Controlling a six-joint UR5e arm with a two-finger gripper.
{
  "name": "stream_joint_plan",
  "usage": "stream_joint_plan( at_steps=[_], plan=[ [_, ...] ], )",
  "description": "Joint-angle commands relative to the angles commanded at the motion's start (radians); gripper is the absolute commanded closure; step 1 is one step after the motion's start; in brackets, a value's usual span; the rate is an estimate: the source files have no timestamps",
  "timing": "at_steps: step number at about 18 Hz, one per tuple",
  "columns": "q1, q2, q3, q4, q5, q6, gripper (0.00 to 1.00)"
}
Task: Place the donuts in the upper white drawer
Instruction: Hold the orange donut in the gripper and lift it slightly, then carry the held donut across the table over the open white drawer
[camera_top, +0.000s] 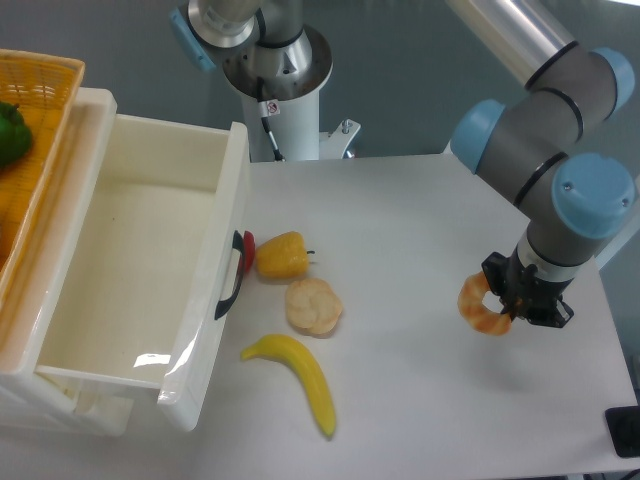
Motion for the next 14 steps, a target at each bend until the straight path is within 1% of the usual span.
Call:
stream_joint_plan(
  at_steps=[1, 4, 5, 7, 10, 12, 14],
  plan=[
    [0.002, 0.028, -0.017, 0.0, -0.046, -0.025, 1.0],
    [0.0, 0.139, -0.092, 0.005, -0.173, -0.12, 1.0],
    [-0.003, 0.175, -0.104, 0.003, -0.205, -0.147, 1.0],
    [-0.032, 0.232, -0.127, 0.005, -0.262, -0.221, 1.0],
    [-0.093, 0.295, -0.13, 0.006, -0.29, -0.365, 1.0],
    [-0.135, 0.333, -0.144, 0.008, -0.295, -0.416, 1.0],
    [-0.181, 0.354, -0.155, 0.012, -0.301, -0.457, 1.0]
  ],
)
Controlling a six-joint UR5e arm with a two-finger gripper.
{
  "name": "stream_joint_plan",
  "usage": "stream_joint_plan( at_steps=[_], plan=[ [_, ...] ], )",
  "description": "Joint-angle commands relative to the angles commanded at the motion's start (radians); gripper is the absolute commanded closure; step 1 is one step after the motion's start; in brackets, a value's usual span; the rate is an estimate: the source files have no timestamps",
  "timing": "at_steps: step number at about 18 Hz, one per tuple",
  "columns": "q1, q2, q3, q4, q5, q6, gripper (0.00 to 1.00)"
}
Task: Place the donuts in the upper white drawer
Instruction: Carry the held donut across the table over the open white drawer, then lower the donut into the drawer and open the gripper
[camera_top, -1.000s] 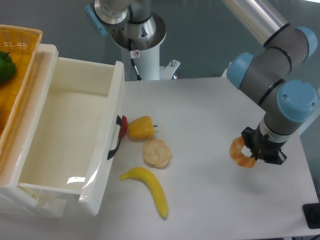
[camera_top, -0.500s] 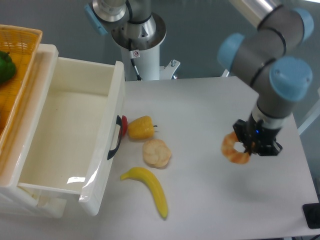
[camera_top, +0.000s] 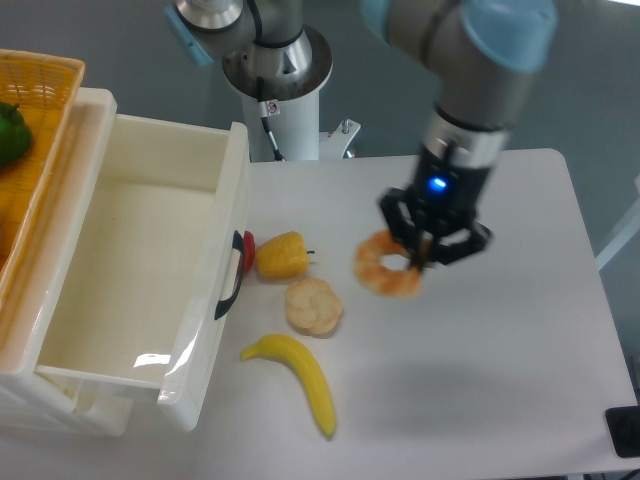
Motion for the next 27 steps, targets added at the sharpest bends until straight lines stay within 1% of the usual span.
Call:
stream_joint_plan(
  at_steps=[4, 9, 10, 12, 15, 16, 17, 18, 19, 27],
  plan=[
    [-0.08, 0.011, -0.003, 0.005, 0.0, -0.065, 1.0],
    [-0.209, 0.011, -0.04, 0.057, 0.003, -0.127, 1.0],
    [-0.232, 0.011, -0.044, 0.07, 0.005, -0.129, 0.99],
    [-0.276, 0.011, -0.057, 0.086, 0.006, -0.128, 0.94],
    [-0.313, 0.002, -0.058, 0.095, 0.006, -0.121, 0.79],
    [-0.321, -0.006, -0.061, 0.097, 0.006, -0.118, 0.65],
    [-0.33, -0.015, -0.064, 0.098, 0.005, -0.118, 0.42],
    [-0.335, -0.021, -0.064, 0.1, 0.006, -0.118, 0.04],
    [-0.335, -0.023, -0.064, 0.104, 0.006, -0.12, 0.0],
    [-0.335, -0.023, -0.064, 0.104, 0.005, -0.126, 0.0]
  ],
)
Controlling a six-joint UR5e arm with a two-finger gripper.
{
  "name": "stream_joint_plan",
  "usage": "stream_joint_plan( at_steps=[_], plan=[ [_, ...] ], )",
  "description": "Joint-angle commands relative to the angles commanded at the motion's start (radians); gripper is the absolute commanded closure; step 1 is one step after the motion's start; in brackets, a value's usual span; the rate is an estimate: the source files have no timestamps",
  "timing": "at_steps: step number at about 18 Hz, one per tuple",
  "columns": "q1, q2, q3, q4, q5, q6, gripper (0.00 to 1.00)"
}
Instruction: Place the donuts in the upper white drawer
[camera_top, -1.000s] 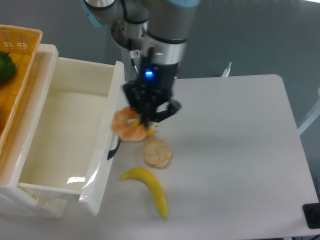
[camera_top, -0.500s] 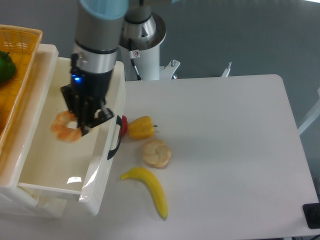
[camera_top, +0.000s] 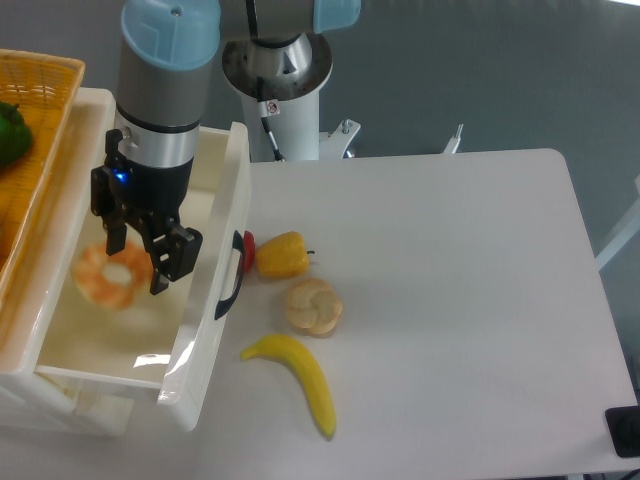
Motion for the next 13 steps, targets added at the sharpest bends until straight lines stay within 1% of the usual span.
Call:
stream_joint_plan(
  at_steps=[4, 6, 13],
  plan=[
    [0.002, 0.0, 0.003, 0.0, -0.002, 0.003, 0.0],
    [0.02, 0.002, 0.006, 0.002, 0.0, 0.008, 0.0],
    [0.141, 0.009, 0.02, 0.006, -0.008, 0.006, 0.0]
  ],
)
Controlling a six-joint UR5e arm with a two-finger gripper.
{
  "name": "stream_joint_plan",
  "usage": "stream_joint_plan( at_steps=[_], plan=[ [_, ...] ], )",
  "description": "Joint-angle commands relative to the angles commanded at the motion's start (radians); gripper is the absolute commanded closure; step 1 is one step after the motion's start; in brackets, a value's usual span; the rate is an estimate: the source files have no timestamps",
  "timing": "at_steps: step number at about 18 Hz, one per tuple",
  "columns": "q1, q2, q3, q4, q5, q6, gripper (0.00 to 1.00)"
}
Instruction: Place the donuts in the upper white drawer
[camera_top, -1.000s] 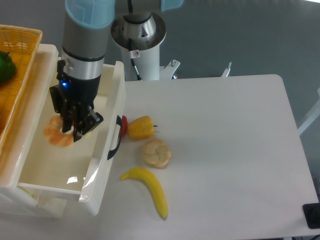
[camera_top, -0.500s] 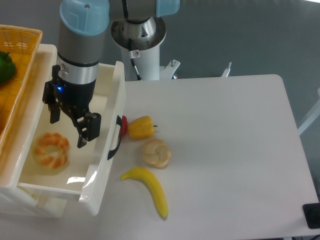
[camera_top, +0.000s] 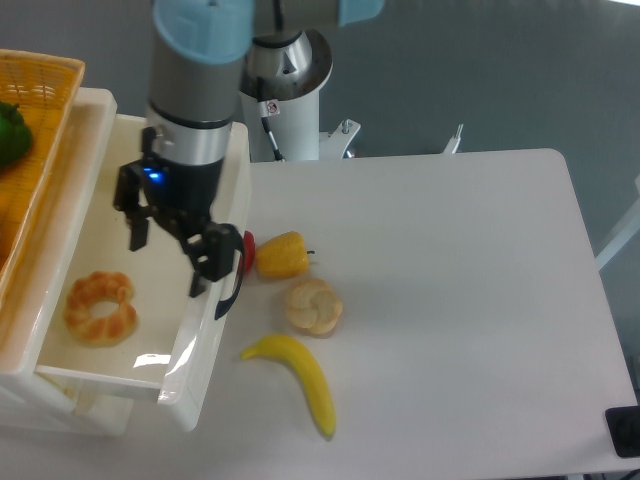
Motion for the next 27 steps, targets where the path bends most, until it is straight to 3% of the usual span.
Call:
stream_joint_plan(
  at_steps=[7, 11, 14, 17, 20, 23, 27],
  plan=[
    [0.198, -0.014, -0.012, 0.023, 0.0, 0.089, 0.0],
    [0.267, -0.069, -0.017, 0.023, 0.003, 0.159, 0.0],
    [0.273, -0.116, -0.046, 0.032, 0.021, 0.193, 0.0],
    [0.311, -0.141, -0.052, 0.031, 0.11, 0.325, 0.0],
    [0.344, -0.182, -0.049, 0.031, 0.112, 0.426, 0.0],
    [0.347, -0.222, -0.048, 0.055, 0.12, 0.431, 0.0],
    [0.344, -0.27, -0.044, 0.075, 0.221, 0.431, 0.0]
  ],
)
